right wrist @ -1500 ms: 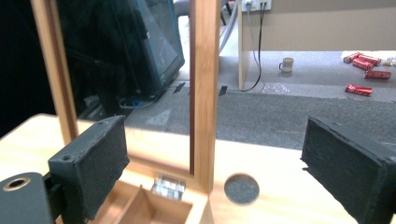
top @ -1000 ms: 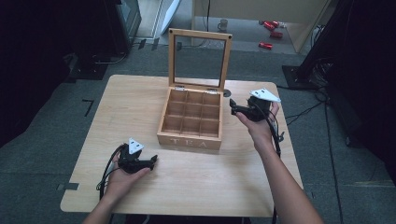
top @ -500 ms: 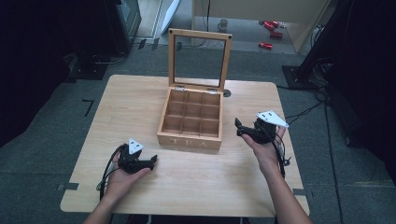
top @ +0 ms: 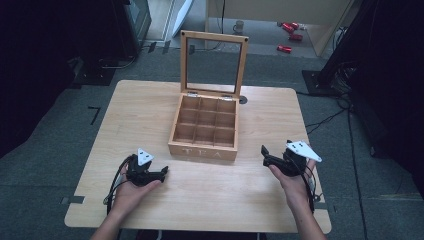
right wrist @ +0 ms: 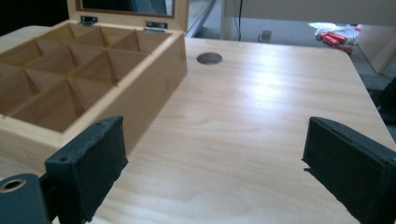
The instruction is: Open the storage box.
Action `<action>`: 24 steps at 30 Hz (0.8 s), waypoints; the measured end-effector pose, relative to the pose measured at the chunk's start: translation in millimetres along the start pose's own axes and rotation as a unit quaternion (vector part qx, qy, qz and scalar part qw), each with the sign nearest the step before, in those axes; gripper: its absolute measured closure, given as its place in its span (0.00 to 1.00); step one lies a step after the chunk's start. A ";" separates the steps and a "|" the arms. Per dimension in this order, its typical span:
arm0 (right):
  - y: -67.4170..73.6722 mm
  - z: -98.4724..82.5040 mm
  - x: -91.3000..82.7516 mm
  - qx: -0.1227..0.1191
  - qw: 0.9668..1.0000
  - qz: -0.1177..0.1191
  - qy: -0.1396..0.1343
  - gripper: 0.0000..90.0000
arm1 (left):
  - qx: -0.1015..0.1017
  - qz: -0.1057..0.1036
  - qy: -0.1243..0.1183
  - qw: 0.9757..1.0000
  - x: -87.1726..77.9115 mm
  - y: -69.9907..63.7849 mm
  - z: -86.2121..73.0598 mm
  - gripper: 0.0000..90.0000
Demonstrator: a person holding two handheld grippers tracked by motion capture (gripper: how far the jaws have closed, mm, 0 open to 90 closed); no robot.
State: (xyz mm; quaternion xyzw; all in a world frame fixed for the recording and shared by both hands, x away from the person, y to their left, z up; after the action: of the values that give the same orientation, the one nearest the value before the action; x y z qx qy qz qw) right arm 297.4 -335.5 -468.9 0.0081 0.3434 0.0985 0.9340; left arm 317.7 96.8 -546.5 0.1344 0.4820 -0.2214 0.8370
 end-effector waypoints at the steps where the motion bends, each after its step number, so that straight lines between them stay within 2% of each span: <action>1: -3.3 -5.1 -1.2 0.002 1.000 -0.004 0.001 0.07 | 0.000 0.000 0.000 1.000 -0.1 0.0 -0.1 0.16; 9: -24.8 -36.5 -8.6 0.015 1.000 -0.021 0.017 0.07 | -0.004 0.002 0.001 1.000 0.0 0.4 0.0 0.16; 18: -51.0 -74.5 -14.2 0.018 0.997 -0.045 0.052 0.07 | -0.004 0.002 0.002 1.000 -0.1 0.4 0.0 0.16; 22: -61.4 -91.0 -13.7 0.030 0.995 -0.044 0.083 0.07 | -0.012 0.007 0.001 1.000 0.2 0.9 0.3 0.15; 24: -63.7 -98.8 -11.8 0.027 0.993 -0.045 0.109 0.07 | -0.011 0.008 0.001 1.000 0.2 1.1 0.4 0.15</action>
State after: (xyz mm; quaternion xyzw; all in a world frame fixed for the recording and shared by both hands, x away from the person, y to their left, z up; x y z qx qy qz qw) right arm 236.4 -405.3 -542.1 0.0072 0.4460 0.0468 0.8938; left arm 318.6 97.5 -546.5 0.1290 0.4844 -0.2090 0.8397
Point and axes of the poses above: each handheld gripper's, and its own axes: x roughly forward along the jaws, z roughly out of its top, y roughly to its left, the point moved 4 cm from there along x, roughly forward along the jaws, and after that the axes turned 15 degrees about y, right-handed, at the moved point
